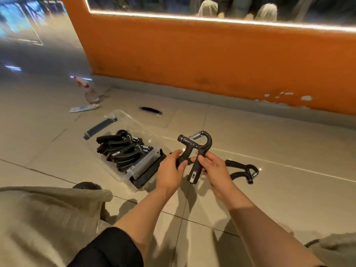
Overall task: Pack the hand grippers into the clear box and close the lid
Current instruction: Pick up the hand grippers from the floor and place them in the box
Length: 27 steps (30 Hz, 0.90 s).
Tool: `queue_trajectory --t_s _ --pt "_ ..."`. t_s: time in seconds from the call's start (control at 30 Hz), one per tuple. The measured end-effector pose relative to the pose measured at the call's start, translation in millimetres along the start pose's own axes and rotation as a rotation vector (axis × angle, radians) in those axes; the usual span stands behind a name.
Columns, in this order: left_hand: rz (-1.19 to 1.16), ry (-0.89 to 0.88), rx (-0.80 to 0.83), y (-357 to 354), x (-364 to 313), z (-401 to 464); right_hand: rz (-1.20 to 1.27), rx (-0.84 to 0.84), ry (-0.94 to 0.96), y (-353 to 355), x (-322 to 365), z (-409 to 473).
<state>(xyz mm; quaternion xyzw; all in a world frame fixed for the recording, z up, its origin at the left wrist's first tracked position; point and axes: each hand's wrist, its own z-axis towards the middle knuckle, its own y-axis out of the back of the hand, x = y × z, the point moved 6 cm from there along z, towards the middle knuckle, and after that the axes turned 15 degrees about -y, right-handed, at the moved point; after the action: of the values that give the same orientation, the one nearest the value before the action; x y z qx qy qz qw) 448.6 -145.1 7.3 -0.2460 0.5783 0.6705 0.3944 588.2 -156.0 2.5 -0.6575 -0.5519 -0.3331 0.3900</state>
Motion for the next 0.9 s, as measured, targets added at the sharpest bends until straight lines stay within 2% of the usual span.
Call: queue_trajectory --t_s 0.2,0.3,0.53,0.73,0.9 --pt "0.174 -0.075 0.008 65.1 6.1 -4.6 -0.011 -0.006 -0.034 -55.6 3.5 -9.4" --pt "0.273 -0.046 -0.02 101.5 18.8 -6.7 0.021 -0.062 -0.062 -93.3 5.2 -9.1" --pt "0.316 0.024 -0.031 145.5 49.8 6.4 -0.169 -0.115 -0.067 -143.9 13.1 6.4" --pt "0.394 0.091 0.103 185.9 91.5 26.8 -0.313 -0.073 -0.096 -194.6 2.6 44.8" --pt "0.393 0.065 0.231 200.8 129.1 58.4 -0.282 -0.102 -0.162 -213.2 -7.5 74.9"
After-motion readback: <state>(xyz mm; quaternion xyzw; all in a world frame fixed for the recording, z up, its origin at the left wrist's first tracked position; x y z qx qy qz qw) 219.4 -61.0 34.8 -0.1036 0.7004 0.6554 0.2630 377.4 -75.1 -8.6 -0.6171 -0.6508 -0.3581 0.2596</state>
